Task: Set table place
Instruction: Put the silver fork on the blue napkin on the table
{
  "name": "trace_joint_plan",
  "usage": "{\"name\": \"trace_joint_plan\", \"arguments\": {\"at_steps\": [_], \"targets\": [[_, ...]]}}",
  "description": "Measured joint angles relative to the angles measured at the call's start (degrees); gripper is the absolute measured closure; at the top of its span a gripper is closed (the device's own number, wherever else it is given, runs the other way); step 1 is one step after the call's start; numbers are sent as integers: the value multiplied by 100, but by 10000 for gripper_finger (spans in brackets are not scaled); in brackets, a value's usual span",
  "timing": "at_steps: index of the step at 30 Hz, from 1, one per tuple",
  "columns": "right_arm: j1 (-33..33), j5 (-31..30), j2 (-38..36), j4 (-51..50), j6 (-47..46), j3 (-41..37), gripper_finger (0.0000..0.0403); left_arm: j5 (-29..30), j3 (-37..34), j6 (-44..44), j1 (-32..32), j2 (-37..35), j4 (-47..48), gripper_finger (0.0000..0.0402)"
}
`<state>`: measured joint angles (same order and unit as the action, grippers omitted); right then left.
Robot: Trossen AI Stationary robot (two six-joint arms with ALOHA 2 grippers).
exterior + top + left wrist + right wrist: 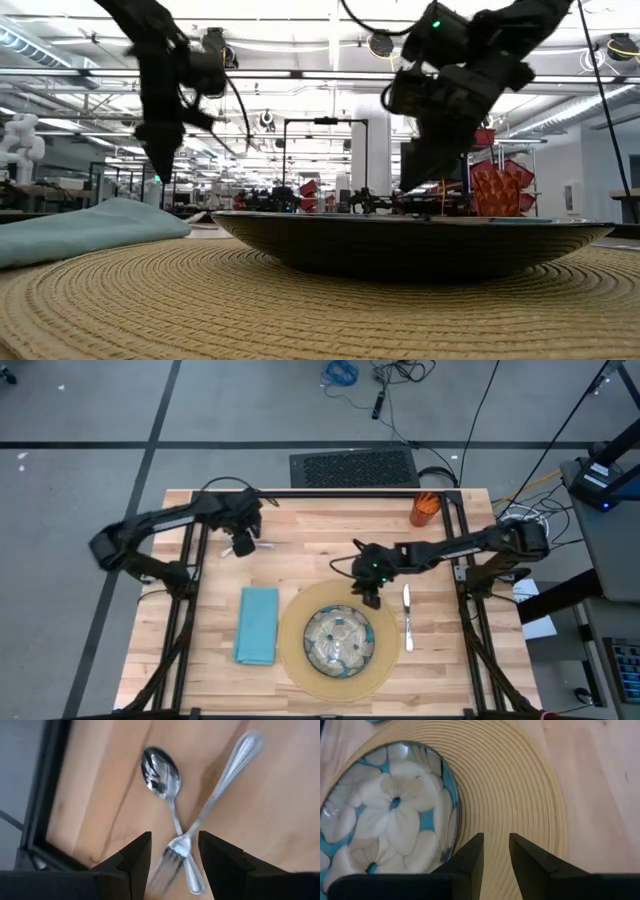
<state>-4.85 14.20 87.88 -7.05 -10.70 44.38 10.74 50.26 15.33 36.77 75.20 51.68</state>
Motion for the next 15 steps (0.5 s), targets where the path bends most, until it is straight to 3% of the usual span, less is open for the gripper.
{"name": "trace_joint_plan", "arguments": {"at_steps": [8, 15], "targets": [[339, -116, -243, 76, -101, -107, 319, -57, 429, 924, 192, 1546, 33, 252], [417, -120, -243, 62, -20, -107, 319, -22, 507, 1301, 195, 1817, 361, 252]]}}
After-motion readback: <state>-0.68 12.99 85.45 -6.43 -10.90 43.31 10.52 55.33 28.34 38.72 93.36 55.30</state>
